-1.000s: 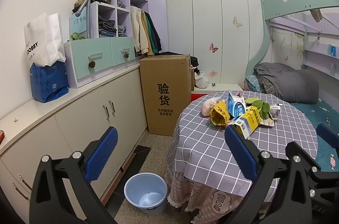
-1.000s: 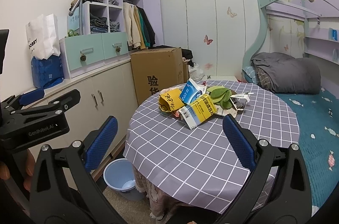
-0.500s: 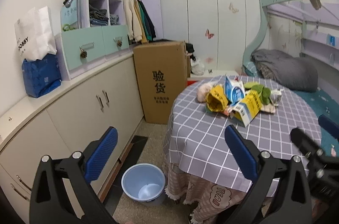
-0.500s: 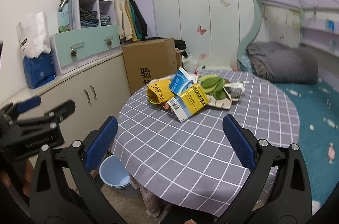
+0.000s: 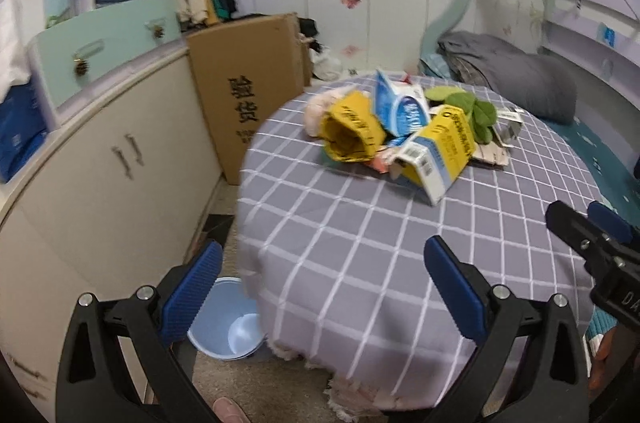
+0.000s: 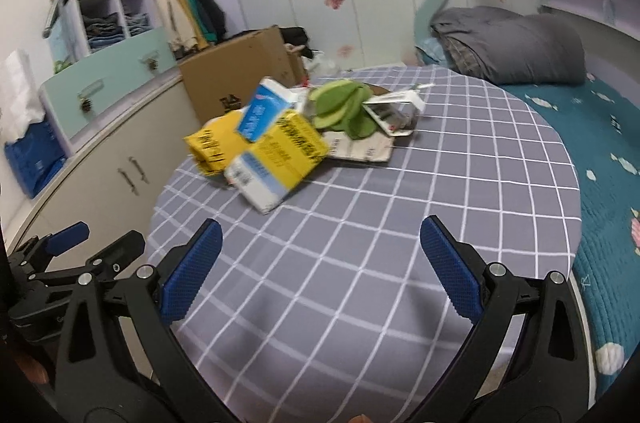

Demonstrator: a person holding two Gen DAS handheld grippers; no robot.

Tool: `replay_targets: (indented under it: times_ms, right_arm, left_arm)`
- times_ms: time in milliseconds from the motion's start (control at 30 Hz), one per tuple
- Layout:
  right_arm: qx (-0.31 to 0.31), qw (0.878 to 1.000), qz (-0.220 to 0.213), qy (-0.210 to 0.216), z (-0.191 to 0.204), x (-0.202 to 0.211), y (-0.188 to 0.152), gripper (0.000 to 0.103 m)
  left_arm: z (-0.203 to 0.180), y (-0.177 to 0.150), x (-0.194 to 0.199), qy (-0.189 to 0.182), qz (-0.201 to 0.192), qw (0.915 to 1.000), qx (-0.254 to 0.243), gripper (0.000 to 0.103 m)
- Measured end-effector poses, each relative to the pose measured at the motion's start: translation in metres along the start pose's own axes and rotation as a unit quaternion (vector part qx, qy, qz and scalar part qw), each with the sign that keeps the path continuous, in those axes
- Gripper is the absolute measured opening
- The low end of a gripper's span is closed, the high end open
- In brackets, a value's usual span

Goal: Collect trash
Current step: 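Grasp the white-yellow carton with the left tool while the right tool grasps the yellow bag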

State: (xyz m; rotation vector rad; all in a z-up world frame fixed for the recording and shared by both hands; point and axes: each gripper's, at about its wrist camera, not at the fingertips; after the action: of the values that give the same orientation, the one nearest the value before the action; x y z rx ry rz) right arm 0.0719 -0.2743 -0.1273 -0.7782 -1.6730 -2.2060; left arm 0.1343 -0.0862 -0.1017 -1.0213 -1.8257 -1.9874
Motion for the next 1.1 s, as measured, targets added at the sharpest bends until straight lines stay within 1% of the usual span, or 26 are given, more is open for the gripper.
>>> replay_targets:
  times_ms: [67,167,233,333,367,467,567,633,667,733,767,833,867,900,967,1000,1033,1100]
  right_arm:
    - [-0.013,1.000,0.004,-0.005,-0.009,-0.009,0.004,0.097]
    - [-0.027,1.000,0.009,-0.011,-0.021,-0.018,0.010,0.097]
    - [-0.031,0.999,0.011,-0.015,-0.028,-0.024,0.014,0.097]
    - [-0.034,0.999,0.014,-0.022,-0.039,-0.033,0.019,0.097]
    - [-0.034,0.999,0.015,-0.023,-0.040,-0.035,0.020,0.097]
    - [-0.038,0.999,0.022,-0.022,-0.048,-0.043,0.023,0.097]
    - [-0.037,0.999,0.026,-0.020,-0.050,-0.049,0.025,0.097]
    - [-0.036,0.999,0.027,-0.020,-0.050,-0.051,0.025,0.097]
    - [-0.035,0.999,0.029,-0.020,-0.051,-0.052,0.025,0.097]
    - [-0.035,0.999,0.031,-0.019,-0.051,-0.054,0.026,0.097]
    - [-0.034,0.999,0.032,-0.020,-0.050,-0.054,0.026,0.097]
    - [-0.032,0.999,0.031,-0.021,-0.049,-0.052,0.026,0.097]
    - [-0.032,0.999,0.030,-0.021,-0.049,-0.051,0.027,0.097]
    - [-0.032,0.999,0.029,-0.019,-0.048,-0.050,0.028,0.097]
    - [-0.033,0.999,0.024,-0.014,-0.046,-0.045,0.030,0.097]
    - [-0.033,0.999,0.022,-0.012,-0.045,-0.044,0.031,0.097]
    - [-0.031,0.999,0.019,-0.009,-0.043,-0.043,0.032,0.097]
    - [-0.027,0.999,0.020,0.002,-0.038,-0.043,0.036,0.097]
  left_arm:
    - [-0.008,0.011,-0.017,-0.038,0.008,0.9993,0.000,0.098]
    - [-0.021,0.023,-0.040,-0.079,0.012,0.9968,0.003,0.096]
    - [-0.030,0.028,-0.055,-0.097,0.020,0.9951,0.000,0.079]
    - [-0.041,0.033,-0.082,-0.139,0.045,0.9892,0.013,0.070]
    - [-0.043,0.035,-0.090,-0.155,0.048,0.9864,0.023,0.070]
    - [-0.049,0.040,-0.108,-0.171,0.050,0.9834,0.035,0.070]
    - [-0.052,0.044,-0.122,-0.176,0.056,0.9820,0.039,0.069]
    - [-0.055,0.047,-0.129,-0.187,0.061,0.9794,0.047,0.047]
    - [-0.056,0.047,-0.131,-0.197,0.065,0.9770,0.052,0.041]
    - [-0.055,0.048,-0.128,-0.214,0.066,0.9728,0.059,0.022]
    - [-0.054,0.048,-0.125,-0.220,0.063,0.9716,0.061,0.019]
    - [-0.052,0.048,-0.118,-0.237,0.055,0.9678,0.063,0.006]
    - [-0.053,0.048,-0.113,-0.250,0.049,0.9648,0.066,0.002]
    - [-0.053,0.048,-0.106,-0.262,0.039,0.9617,0.069,0.001]
    - [-0.053,0.048,-0.093,-0.269,0.018,0.9606,0.067,0.001]
    - [-0.053,0.049,-0.082,-0.281,0.003,0.9577,0.064,0.001]
    - [-0.052,0.049,-0.076,-0.287,-0.003,0.9560,0.062,0.001]
    - [-0.048,0.050,-0.057,-0.290,-0.023,0.9549,0.058,0.001]
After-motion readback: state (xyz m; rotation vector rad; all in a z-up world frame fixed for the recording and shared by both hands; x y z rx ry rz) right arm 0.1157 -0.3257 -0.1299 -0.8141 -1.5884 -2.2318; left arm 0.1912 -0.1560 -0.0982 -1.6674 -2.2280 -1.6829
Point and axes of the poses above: each gripper's, at about its wrist camera, not at the fingertips, and x roughly against the way its jaws point, z to its left, y to its top, and after that the axes turned 7 degrees about -y, right-handed
